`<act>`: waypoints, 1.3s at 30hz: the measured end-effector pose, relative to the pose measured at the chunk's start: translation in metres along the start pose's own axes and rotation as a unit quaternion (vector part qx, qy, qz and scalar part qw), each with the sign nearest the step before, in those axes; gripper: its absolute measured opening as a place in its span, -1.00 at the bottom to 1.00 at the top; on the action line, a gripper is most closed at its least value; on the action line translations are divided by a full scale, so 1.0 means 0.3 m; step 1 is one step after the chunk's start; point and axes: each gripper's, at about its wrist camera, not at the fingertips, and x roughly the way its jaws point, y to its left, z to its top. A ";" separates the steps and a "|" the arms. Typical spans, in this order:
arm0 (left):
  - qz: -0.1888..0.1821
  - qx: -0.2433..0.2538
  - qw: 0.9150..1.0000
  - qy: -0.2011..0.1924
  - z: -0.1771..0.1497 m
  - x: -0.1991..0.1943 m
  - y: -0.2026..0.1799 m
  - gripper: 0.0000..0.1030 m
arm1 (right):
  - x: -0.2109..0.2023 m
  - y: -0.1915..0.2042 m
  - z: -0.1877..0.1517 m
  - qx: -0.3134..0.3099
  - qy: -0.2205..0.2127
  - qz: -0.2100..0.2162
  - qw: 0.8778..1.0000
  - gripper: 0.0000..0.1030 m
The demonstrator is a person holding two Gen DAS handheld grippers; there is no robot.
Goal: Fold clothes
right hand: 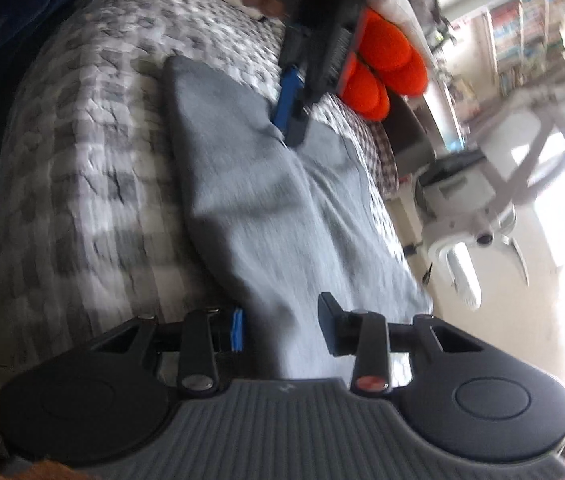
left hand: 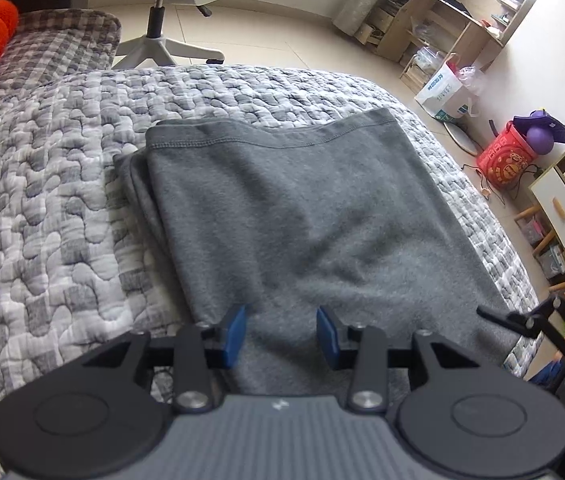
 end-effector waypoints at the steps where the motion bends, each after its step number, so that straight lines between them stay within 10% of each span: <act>1: 0.000 0.000 1.000 -0.001 -0.001 0.000 0.000 -0.21 | 0.000 0.011 0.014 -0.009 -0.006 0.001 1.000 -0.24; 6: 0.007 0.005 1.000 -0.004 -0.004 0.004 -0.011 -0.21 | -0.003 0.002 0.060 -0.011 -0.025 0.029 0.999 -0.29; 9: 0.016 0.021 1.000 -0.005 -0.008 0.003 -0.024 -0.21 | -0.005 -0.010 0.086 -0.007 -0.036 0.049 0.998 -0.81; 18: 0.028 0.087 0.992 -0.084 -0.039 -0.188 -0.080 -0.21 | -0.015 -0.142 0.088 0.093 -0.047 0.075 0.992 -0.84; 26: 0.000 0.309 0.941 -0.135 -0.264 -0.370 -0.355 0.14 | 0.010 -0.201 0.088 0.145 -0.048 0.101 0.983 -0.84; 31: 0.055 0.421 0.900 -0.101 -0.359 -0.262 -0.464 0.26 | 0.018 -0.231 0.088 0.169 -0.048 0.113 0.978 -0.84; 39: 0.185 0.449 0.873 -0.037 -0.354 -0.046 -0.433 0.15 | -0.001 -0.240 0.074 0.185 -0.056 0.114 0.975 -0.84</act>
